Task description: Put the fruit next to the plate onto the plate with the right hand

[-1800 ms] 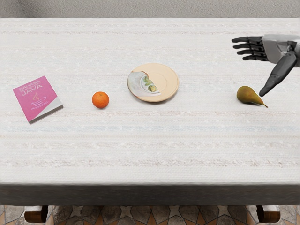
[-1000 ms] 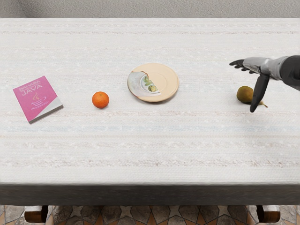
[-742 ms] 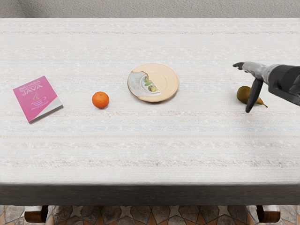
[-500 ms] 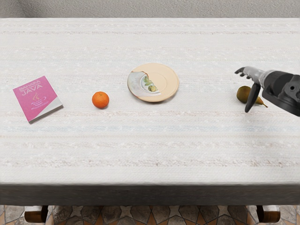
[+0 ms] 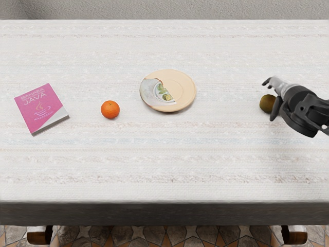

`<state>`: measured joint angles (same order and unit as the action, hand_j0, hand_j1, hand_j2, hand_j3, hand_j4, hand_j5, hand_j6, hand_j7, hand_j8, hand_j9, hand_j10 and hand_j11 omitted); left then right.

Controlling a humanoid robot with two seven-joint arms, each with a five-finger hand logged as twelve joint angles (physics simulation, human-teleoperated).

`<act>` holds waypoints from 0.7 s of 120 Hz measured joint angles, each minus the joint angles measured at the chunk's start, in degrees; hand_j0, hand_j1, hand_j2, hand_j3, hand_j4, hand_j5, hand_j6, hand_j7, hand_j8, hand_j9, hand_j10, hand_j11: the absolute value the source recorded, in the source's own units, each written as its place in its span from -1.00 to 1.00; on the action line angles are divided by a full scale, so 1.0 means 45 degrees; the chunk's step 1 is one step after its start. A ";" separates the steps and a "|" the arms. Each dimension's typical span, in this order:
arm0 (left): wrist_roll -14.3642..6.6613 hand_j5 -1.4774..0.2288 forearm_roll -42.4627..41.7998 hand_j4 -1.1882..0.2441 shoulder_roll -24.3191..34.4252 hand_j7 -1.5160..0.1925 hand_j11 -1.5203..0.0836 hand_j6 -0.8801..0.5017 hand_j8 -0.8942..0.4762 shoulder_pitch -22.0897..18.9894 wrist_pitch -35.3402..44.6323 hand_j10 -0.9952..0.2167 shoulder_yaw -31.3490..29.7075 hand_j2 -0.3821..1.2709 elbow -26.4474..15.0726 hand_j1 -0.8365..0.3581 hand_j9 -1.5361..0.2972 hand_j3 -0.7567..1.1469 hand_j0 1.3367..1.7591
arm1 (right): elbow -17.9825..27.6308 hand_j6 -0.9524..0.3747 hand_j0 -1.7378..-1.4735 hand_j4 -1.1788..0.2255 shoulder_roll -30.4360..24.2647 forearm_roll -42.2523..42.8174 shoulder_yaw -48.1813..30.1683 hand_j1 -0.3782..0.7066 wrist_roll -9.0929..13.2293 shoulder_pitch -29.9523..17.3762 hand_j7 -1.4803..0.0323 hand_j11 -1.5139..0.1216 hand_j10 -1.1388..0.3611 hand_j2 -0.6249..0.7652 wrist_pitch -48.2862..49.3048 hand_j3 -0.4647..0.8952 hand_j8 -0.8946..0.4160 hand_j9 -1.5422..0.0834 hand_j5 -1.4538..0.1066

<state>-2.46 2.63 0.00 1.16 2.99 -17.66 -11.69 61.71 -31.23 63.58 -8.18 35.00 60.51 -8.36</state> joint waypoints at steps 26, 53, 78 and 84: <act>0.0000 0.73 -0.0001 0.66 0.0000 0.77 0.90 0.27 0.30 0.0005 0.0000 0.64 0.0000 -0.54 0.0000 0.98 0.68 -0.21 0.52 | -0.0923 0.07 -0.40 0.34 0.0723 0.0038 0.0409 -0.43 0.0000 0.0054 0.55 0.47 0.20 -0.16 -0.0029 -0.32 0.00 0.52 0.47; 0.0000 0.73 -0.0001 0.66 0.0000 0.77 0.90 0.27 0.30 0.0001 0.0000 0.64 0.0000 -0.54 0.0000 0.98 0.68 -0.21 0.52 | -0.1046 -0.11 -0.40 0.17 0.0853 0.0016 0.0492 -0.16 0.0000 -0.0010 0.34 0.28 0.04 -0.20 -0.0392 -0.32 -0.19 0.33 0.27; 0.0000 0.73 -0.0001 0.66 0.0000 0.77 0.90 0.27 0.30 0.0006 0.0000 0.64 0.0001 -0.54 0.0000 0.98 0.68 -0.21 0.52 | -0.1148 -0.26 -0.37 -0.03 0.0841 0.0044 0.0488 0.09 0.0004 -0.0127 0.12 0.08 -0.14 -0.24 -0.0551 -0.32 -0.39 0.12 0.06; 0.0000 0.73 0.0001 0.66 0.0000 0.77 0.90 0.27 0.30 0.0002 0.0000 0.64 0.0002 -0.54 0.0000 0.98 0.68 -0.21 0.52 | -0.1162 -0.24 -0.35 -0.06 0.0851 0.0066 0.0482 0.08 0.0006 -0.0160 0.08 0.04 -0.17 -0.25 -0.0586 -0.32 -0.39 0.08 0.02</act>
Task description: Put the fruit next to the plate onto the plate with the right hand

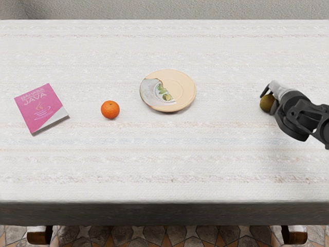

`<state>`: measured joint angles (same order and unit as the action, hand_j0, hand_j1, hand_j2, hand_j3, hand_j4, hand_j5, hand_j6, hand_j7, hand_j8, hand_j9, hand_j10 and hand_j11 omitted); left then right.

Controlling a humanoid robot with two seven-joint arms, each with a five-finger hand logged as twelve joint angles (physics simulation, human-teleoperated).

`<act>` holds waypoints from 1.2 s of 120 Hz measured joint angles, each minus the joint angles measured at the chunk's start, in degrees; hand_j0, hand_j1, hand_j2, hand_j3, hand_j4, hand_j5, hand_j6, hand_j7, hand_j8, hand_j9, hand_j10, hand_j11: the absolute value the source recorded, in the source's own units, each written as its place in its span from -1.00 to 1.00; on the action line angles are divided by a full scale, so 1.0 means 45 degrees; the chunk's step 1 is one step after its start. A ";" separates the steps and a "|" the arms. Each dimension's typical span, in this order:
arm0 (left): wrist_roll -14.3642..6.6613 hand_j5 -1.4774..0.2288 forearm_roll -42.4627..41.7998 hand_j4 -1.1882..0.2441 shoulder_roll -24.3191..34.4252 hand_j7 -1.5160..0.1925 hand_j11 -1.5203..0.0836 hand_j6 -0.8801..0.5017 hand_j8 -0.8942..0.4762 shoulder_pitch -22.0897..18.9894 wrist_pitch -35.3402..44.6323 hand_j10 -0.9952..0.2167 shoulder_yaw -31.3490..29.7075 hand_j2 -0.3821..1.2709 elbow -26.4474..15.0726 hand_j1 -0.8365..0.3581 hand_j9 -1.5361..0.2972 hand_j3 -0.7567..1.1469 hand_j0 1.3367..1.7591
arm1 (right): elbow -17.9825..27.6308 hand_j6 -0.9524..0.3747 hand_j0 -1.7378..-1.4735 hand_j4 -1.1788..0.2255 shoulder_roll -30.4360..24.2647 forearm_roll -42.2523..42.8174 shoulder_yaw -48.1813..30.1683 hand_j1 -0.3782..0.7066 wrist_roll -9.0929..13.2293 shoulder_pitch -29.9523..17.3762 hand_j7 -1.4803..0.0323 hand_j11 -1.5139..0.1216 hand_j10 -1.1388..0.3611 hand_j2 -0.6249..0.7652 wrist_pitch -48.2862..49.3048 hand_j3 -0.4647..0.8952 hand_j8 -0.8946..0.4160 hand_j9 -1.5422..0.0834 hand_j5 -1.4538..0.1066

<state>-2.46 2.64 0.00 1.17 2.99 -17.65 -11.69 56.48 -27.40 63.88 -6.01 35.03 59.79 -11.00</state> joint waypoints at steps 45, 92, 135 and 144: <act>0.0000 0.73 -0.0001 0.66 0.0000 0.77 0.90 0.27 0.30 0.0012 0.0000 0.64 0.0000 -0.54 0.0000 0.98 0.68 -0.21 0.52 | -0.0248 -0.26 -0.29 -0.29 0.0054 -0.0386 -0.0108 0.12 0.0011 0.0030 -0.40 -0.43 -0.41 0.32 -0.0215 -0.32 -0.47 -0.38 -0.45; -0.0001 0.73 -0.0004 0.66 0.0000 0.77 0.90 0.27 0.31 0.0003 0.0000 0.64 -0.0003 -0.54 0.0000 0.98 0.68 -0.20 0.52 | 0.2006 -0.17 -0.29 -0.18 0.0444 -0.0406 0.0349 0.14 0.0037 0.2261 -0.52 -0.50 -0.32 0.30 0.0603 -0.32 -0.38 -0.49 -0.62; -0.0001 0.73 -0.0002 0.66 0.0000 0.77 0.90 0.27 0.31 -0.0005 0.0000 0.64 -0.0003 -0.54 0.0000 0.98 0.68 -0.20 0.52 | 0.2129 -0.14 -0.30 -0.16 0.2680 -0.0511 0.0530 0.14 0.0039 0.3732 -0.54 -0.51 -0.30 0.32 0.1078 -0.32 -0.34 -0.52 -0.66; -0.0001 0.73 -0.0002 0.66 0.0000 0.77 0.90 0.27 0.31 0.0000 0.0000 0.64 -0.0003 -0.54 0.0000 0.98 0.68 -0.20 0.52 | 0.1552 -0.15 -0.30 -0.17 0.3532 -0.0525 0.0545 0.11 0.0037 0.3860 -0.54 -0.51 -0.33 0.28 0.1101 -0.32 -0.35 -0.53 -0.66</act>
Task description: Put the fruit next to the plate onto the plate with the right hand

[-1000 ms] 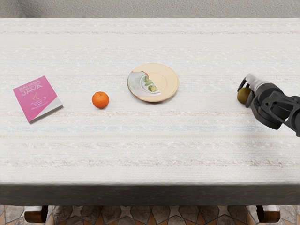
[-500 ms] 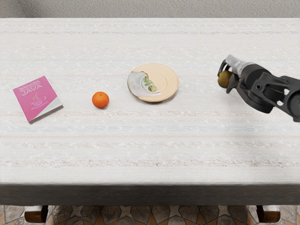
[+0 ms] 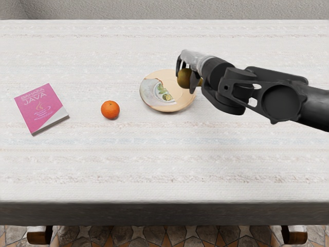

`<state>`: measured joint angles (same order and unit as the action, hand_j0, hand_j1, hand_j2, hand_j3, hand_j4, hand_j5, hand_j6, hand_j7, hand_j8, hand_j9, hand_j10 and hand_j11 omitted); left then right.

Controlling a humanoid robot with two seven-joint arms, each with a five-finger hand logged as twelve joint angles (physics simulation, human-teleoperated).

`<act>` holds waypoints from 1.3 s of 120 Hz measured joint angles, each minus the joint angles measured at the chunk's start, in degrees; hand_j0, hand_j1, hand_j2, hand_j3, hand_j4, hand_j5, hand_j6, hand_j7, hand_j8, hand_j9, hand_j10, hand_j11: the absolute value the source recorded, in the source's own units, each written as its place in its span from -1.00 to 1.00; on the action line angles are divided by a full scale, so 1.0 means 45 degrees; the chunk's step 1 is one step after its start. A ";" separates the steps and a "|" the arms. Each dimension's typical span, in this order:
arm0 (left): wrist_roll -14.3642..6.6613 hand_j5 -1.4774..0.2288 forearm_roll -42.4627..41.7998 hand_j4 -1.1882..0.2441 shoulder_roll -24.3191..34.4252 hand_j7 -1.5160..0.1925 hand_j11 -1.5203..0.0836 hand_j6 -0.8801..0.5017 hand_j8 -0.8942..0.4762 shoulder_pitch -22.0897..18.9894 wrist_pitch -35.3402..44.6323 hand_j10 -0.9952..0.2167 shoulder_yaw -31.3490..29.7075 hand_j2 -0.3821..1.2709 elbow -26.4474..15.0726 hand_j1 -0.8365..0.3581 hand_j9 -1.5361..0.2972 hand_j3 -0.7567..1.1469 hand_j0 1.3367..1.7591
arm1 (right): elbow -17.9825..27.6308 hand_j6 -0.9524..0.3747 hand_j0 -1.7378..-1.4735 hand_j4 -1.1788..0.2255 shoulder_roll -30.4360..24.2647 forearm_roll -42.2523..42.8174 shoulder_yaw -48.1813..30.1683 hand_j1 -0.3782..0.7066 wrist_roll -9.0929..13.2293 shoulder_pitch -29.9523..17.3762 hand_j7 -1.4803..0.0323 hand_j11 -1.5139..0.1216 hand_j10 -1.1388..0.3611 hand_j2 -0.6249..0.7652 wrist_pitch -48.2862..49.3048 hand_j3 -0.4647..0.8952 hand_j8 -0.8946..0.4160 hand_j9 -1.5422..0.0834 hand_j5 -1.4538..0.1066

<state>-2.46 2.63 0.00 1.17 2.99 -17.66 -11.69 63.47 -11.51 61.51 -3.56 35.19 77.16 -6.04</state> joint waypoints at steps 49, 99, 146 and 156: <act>-0.0001 0.73 -0.0002 0.66 0.0000 0.77 0.90 0.27 0.31 0.0002 0.0000 0.64 -0.0001 -0.54 0.0000 0.98 0.68 -0.20 0.52 | -0.5467 -0.18 -0.31 -0.20 0.2494 -0.0031 0.0187 0.05 -0.0016 0.0086 -0.54 -0.53 -0.34 0.24 -0.0028 -0.32 -0.37 -0.52 -0.68; 0.0000 0.73 0.0000 0.66 0.0000 0.77 0.90 0.27 0.30 0.0008 0.0000 0.64 0.0000 -0.54 0.0000 0.98 0.68 -0.20 0.52 | -0.4395 -0.13 -0.29 -0.15 0.2552 -0.0044 0.1004 0.13 -0.1986 0.0161 -0.54 -0.58 -0.27 0.26 0.0016 -0.32 -0.31 -0.55 -0.68; 0.0000 0.73 0.0001 0.66 0.0000 0.77 0.90 0.27 0.31 -0.0003 0.0000 0.64 0.0000 -0.54 0.0000 0.98 0.68 -0.20 0.52 | -0.4068 0.08 -0.34 0.17 0.2556 -0.0103 0.1014 -0.29 -0.3162 -0.0165 0.10 0.03 0.04 0.11 -0.0004 -0.32 -0.05 0.07 -0.02; 0.0000 0.73 -0.0001 0.66 0.0000 0.77 0.90 0.27 0.30 0.0004 0.0000 0.64 0.0000 -0.54 0.0000 0.98 0.68 -0.20 0.52 | -0.3878 0.18 -0.36 0.33 0.2557 -0.0169 0.0971 -0.49 -0.3223 -0.0267 0.37 0.29 0.18 0.04 0.0004 -0.32 0.07 0.33 0.26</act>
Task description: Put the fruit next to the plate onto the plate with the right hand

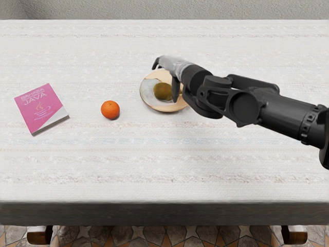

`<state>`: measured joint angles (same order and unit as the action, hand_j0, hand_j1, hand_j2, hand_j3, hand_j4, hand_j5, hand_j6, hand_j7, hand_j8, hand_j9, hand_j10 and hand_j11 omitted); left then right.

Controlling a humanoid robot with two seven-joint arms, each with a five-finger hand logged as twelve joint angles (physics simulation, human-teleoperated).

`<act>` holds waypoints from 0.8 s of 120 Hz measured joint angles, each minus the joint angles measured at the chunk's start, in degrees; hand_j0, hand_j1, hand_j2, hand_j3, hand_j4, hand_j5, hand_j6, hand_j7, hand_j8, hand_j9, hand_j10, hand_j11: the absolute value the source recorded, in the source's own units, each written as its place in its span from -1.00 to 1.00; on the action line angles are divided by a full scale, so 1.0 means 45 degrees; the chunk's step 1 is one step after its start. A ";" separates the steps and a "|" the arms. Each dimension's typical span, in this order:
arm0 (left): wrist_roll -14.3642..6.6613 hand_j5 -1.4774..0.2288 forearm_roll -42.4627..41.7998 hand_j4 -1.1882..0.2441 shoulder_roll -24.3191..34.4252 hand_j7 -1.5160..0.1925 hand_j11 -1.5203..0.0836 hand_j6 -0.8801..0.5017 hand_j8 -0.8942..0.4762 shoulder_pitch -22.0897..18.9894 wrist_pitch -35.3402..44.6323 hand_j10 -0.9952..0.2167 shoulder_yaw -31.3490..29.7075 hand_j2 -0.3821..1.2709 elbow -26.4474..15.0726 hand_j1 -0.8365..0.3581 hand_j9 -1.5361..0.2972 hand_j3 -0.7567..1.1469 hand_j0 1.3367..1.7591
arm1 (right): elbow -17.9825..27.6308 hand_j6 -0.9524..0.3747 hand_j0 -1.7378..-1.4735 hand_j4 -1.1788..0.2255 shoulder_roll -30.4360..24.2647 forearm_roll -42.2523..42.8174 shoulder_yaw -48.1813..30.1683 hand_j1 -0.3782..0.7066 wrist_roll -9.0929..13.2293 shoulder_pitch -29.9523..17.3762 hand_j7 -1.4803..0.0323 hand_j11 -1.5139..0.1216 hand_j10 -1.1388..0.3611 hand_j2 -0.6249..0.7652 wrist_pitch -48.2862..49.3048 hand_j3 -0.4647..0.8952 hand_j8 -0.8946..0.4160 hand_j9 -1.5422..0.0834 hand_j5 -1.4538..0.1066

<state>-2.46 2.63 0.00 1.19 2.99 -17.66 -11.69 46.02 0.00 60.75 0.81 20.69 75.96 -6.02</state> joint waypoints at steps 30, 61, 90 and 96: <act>0.0000 0.73 -0.0002 0.66 0.0000 0.77 0.90 0.27 0.30 0.0001 0.0000 0.64 0.0000 -0.54 0.0000 0.98 0.68 -0.20 0.52 | 0.4550 0.32 -0.39 0.54 -0.3212 -0.2693 -0.2149 -0.76 -0.0354 0.0219 0.74 0.65 0.39 -0.07 0.2166 -0.32 0.24 0.69 0.65; -0.0001 0.73 0.0000 0.66 0.0000 0.77 0.90 0.27 0.30 0.0005 0.0000 0.64 0.0000 -0.54 0.0000 0.98 0.68 -0.21 0.52 | 0.5893 0.37 -0.39 0.60 -0.7341 -0.4657 -0.2816 -0.84 -0.2931 -0.0172 0.86 0.76 0.45 -0.10 0.6806 -0.32 0.29 0.80 0.76; -0.0001 0.73 -0.0001 0.66 0.0000 0.77 0.90 0.27 0.31 0.0048 -0.0086 0.64 0.0053 -0.54 -0.0111 0.98 0.68 -0.21 0.52 | 0.6118 0.38 -0.40 0.62 -0.8778 -0.5384 -0.2937 -0.87 -0.3902 -0.0318 0.89 0.79 0.47 -0.10 0.8677 -0.32 0.31 0.83 0.79; -0.0003 0.73 -0.0001 0.66 0.0000 0.77 0.90 0.27 0.30 0.0047 -0.0098 0.64 0.0059 -0.54 -0.0121 0.98 0.68 -0.21 0.52 | 0.6127 0.38 -0.40 0.62 -0.8843 -0.5424 -0.2942 -0.87 -0.3944 -0.0326 0.89 0.79 0.47 -0.11 0.8761 -0.32 0.31 0.83 0.80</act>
<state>-2.47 2.62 0.00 1.40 2.55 -17.40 -12.23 73.59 -39.80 36.34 -12.43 2.94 74.49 33.40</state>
